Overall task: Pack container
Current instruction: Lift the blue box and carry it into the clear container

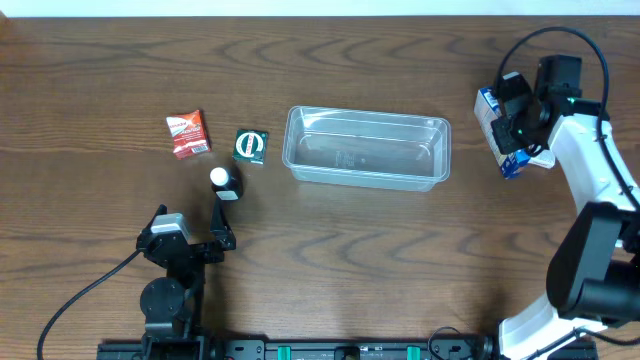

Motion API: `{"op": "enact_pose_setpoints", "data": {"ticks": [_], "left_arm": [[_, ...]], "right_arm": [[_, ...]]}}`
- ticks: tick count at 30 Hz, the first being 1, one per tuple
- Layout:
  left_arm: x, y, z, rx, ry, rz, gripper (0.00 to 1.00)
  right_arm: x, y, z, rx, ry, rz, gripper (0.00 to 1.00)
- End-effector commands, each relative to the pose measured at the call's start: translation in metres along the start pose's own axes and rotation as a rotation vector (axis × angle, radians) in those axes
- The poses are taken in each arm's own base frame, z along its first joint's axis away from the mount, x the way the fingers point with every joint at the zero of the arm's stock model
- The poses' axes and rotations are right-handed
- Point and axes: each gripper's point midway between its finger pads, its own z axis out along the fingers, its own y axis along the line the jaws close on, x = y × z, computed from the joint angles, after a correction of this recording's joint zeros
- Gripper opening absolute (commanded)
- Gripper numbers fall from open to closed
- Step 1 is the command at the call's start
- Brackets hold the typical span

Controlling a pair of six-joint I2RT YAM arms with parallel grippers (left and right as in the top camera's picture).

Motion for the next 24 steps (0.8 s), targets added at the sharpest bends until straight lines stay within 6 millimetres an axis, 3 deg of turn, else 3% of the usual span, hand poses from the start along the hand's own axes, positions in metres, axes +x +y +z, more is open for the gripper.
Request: {"op": "enact_pose_setpoints", "data": {"ticks": [1, 8, 13, 18, 24], "left_arm": [[0.017, 0.006, 0.001, -0.025, 0.048, 0.019, 0.98], [0.017, 0.006, 0.001, -0.025, 0.048, 0.019, 0.98], [0.017, 0.006, 0.001, -0.025, 0.048, 0.019, 0.98], [0.017, 0.006, 0.001, -0.025, 0.048, 0.019, 0.98], [0.017, 0.006, 0.001, -0.025, 0.048, 0.019, 0.98]], "right_arm": [[-0.045, -0.007, -0.067, 0.112, -0.15, -0.087, 0.01], [-0.08, 0.021, -0.161, 0.171, -0.36, -0.218, 0.01], [-0.089, 0.075, -0.208, 0.118, -0.48, -0.376, 0.01], [-0.086, 0.128, -0.208, 0.018, -0.478, -0.549, 0.01], [-0.08, 0.167, -0.187, -0.053, -0.418, -0.71, 0.01]]}}
